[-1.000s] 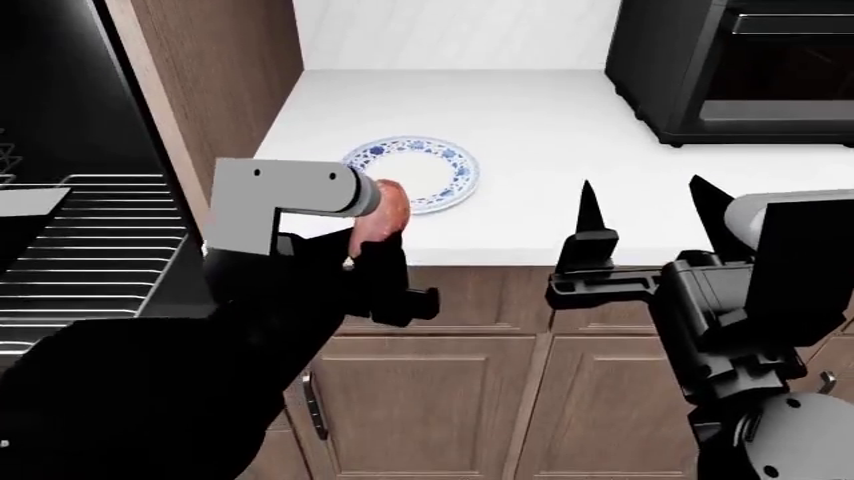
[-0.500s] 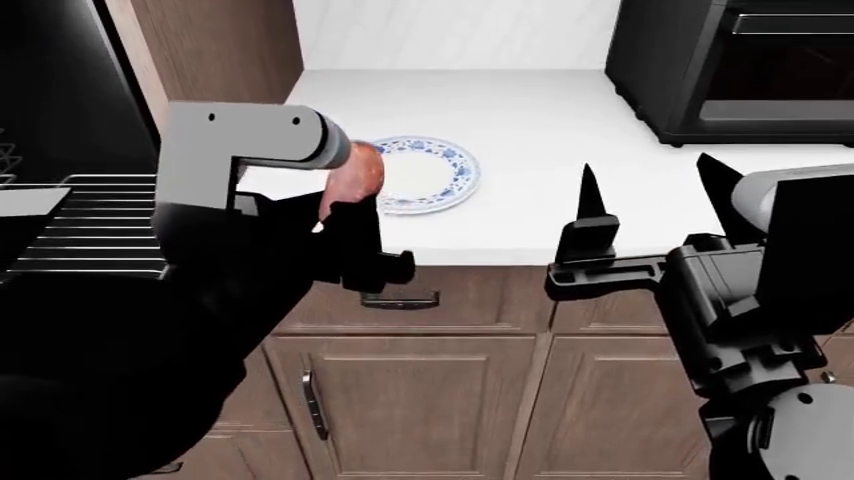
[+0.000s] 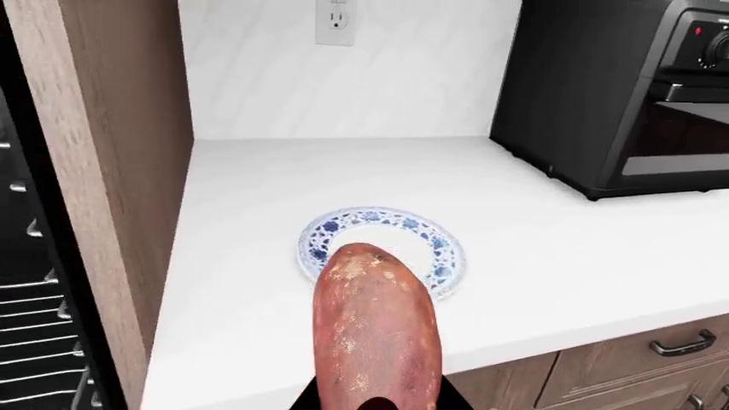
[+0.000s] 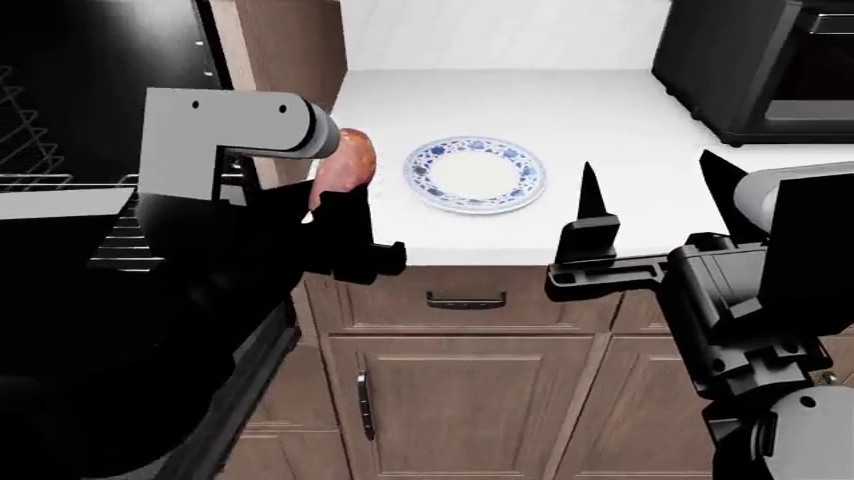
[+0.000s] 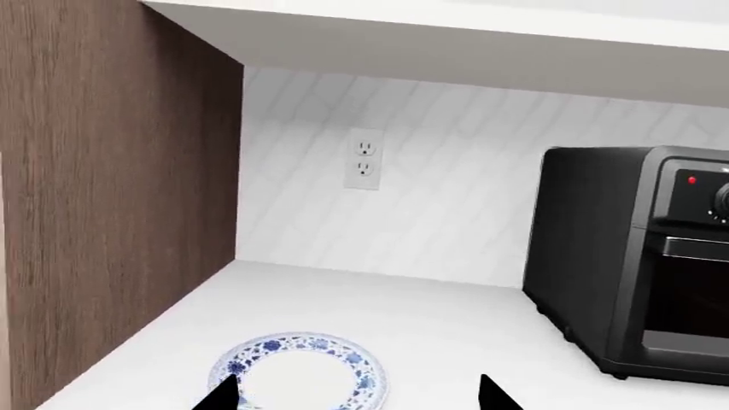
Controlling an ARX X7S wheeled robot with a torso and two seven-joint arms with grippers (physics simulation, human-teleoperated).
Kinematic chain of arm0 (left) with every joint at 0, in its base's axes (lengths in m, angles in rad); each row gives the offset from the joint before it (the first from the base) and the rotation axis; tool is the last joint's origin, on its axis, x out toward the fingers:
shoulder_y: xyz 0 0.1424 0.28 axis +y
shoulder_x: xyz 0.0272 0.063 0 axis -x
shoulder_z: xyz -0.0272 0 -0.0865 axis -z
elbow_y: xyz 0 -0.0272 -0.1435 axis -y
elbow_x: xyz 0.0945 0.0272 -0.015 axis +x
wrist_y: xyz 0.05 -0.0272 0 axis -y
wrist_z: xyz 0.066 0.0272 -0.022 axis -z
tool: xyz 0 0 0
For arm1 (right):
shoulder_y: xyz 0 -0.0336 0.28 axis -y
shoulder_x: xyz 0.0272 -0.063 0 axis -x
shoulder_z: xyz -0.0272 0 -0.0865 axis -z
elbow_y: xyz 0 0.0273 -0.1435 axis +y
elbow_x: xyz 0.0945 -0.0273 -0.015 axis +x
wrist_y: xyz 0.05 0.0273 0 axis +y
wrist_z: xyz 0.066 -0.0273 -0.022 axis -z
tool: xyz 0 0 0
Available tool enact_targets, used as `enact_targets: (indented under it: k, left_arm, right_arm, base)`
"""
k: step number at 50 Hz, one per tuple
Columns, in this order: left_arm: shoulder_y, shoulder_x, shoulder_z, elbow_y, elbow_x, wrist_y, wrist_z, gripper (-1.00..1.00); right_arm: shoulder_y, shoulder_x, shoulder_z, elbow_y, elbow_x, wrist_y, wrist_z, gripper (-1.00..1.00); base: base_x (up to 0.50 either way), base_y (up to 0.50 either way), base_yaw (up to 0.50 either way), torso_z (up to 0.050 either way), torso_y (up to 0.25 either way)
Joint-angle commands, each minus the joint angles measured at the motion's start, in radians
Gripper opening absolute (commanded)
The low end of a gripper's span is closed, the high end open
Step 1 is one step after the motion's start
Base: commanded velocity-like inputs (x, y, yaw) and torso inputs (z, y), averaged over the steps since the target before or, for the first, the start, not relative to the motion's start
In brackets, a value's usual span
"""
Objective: Place the sweet potato on the rack of the oven.
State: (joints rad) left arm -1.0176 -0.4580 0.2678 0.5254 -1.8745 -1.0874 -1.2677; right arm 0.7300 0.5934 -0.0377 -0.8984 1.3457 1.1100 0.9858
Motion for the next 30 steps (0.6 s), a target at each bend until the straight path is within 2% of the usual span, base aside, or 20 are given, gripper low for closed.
enact_targets:
  k: [1,30]
  left_arm:
    - [-0.003,-0.008,0.002,0.006,-0.003,0.013,-0.001,-1.0]
    - [-0.007,-0.021,0.015,0.014,0.002,0.03,0.003,-1.0]
  right_arm:
    - [0.0,0.007,-0.001,-0.004,0.011,-0.005,0.01,1.0]
    - [-0.008,0.02,-0.004,-0.01,0.012,-0.026,0.011,1.0]
  base:
    - [0.0,0.39,0.0,0.0,0.0]
    - [0.0,0.39,0.0,0.0,0.0]
